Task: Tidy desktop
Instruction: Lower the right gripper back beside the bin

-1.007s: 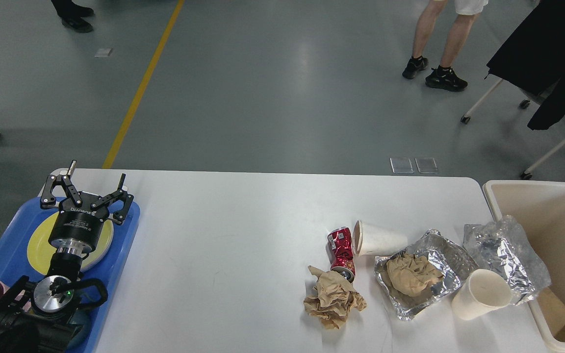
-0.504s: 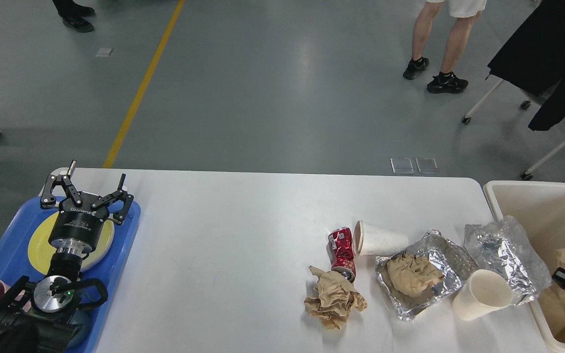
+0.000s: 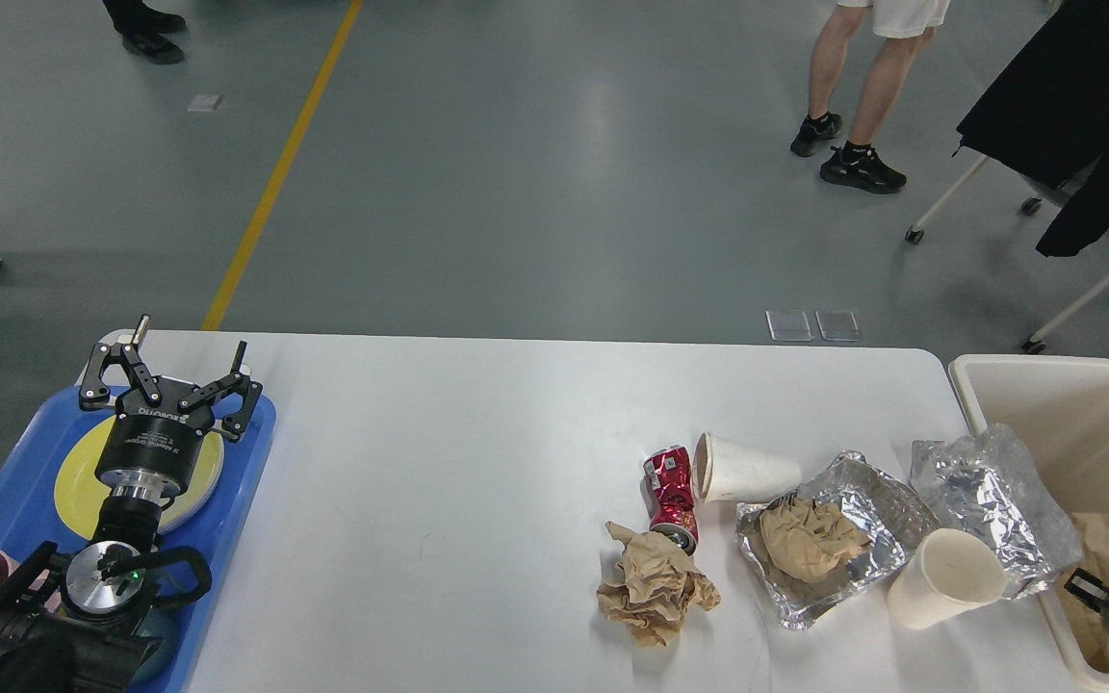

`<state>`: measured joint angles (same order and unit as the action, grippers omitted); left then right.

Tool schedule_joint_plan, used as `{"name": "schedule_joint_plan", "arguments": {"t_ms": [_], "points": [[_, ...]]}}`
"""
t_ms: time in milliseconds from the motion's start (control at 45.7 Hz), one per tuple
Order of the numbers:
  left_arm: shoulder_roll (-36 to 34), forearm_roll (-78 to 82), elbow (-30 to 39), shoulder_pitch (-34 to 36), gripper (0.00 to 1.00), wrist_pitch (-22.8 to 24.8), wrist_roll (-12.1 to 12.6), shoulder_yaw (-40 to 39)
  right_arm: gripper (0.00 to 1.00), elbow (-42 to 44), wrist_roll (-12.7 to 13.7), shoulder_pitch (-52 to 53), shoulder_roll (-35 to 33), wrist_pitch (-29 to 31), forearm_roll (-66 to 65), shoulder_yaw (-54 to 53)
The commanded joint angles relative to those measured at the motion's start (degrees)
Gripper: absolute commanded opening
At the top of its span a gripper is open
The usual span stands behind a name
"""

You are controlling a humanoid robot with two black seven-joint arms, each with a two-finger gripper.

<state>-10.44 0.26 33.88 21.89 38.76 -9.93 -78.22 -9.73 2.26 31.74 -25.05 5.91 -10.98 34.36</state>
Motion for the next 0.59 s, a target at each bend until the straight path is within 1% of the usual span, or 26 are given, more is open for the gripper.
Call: {"name": "schedule_joint_plan", "arguments": {"t_ms": [0, 197, 350, 372, 394, 416, 482, 504, 525, 569], "points": [[0.0, 0.0, 0.0, 0.0, 0.97, 0.0, 0.0, 0.0, 0.0, 0.5, 0.1, -1.2, 0.5, -1.2, 0.0, 0.3], [0.0, 0.0, 0.1, 0.0, 0.97, 0.0, 0.0, 0.0, 0.0, 1.8, 0.8, -1.2, 0.6, -2.4, -0.1, 0.2], [0.1, 0.0, 0.0, 0.0, 0.97, 0.0, 0.0, 0.0, 0.0, 2.0, 0.7, -2.3, 1.1, -2.7, -0.3, 0.5], [0.1, 0.0, 0.0, 0.0, 0.97, 0.0, 0.0, 0.0, 0.12, 2.1, 0.7, -2.3, 1.0, -2.8, -0.3, 0.4], [0.0, 0.0, 0.0, 0.0, 0.97, 0.0, 0.0, 0.0, 0.36, 2.2, 0.7, -2.4, 0.8, -3.4, -0.2, 0.2], [0.0, 0.0, 0.1, 0.0, 0.97, 0.0, 0.0, 0.0, 0.51, 2.2, 0.7, -2.4, 0.7, -3.8, -0.2, 0.1], [0.0, 0.0, 0.1, 0.0, 0.97, 0.0, 0.0, 0.0, 0.88, 2.1, 0.6, -2.4, 0.9, -5.5, -0.1, 0.1], [0.0, 0.0, 0.1, 0.0, 0.97, 0.0, 0.0, 0.0, 0.97, 2.0, 0.6, -2.4, 1.0, -5.8, -0.1, 0.2], [0.1, 0.0, 0.1, 0.0, 0.97, 0.0, 0.0, 0.0, 1.0, 2.0, 0.6, -2.4, 1.0, -6.0, -0.1, 0.2], [0.1, 0.0, 0.1, 0.0, 0.97, 0.0, 0.0, 0.0, 1.0, 1.9, 0.5, -2.4, 1.0, -6.0, -0.1, 0.2]]}}
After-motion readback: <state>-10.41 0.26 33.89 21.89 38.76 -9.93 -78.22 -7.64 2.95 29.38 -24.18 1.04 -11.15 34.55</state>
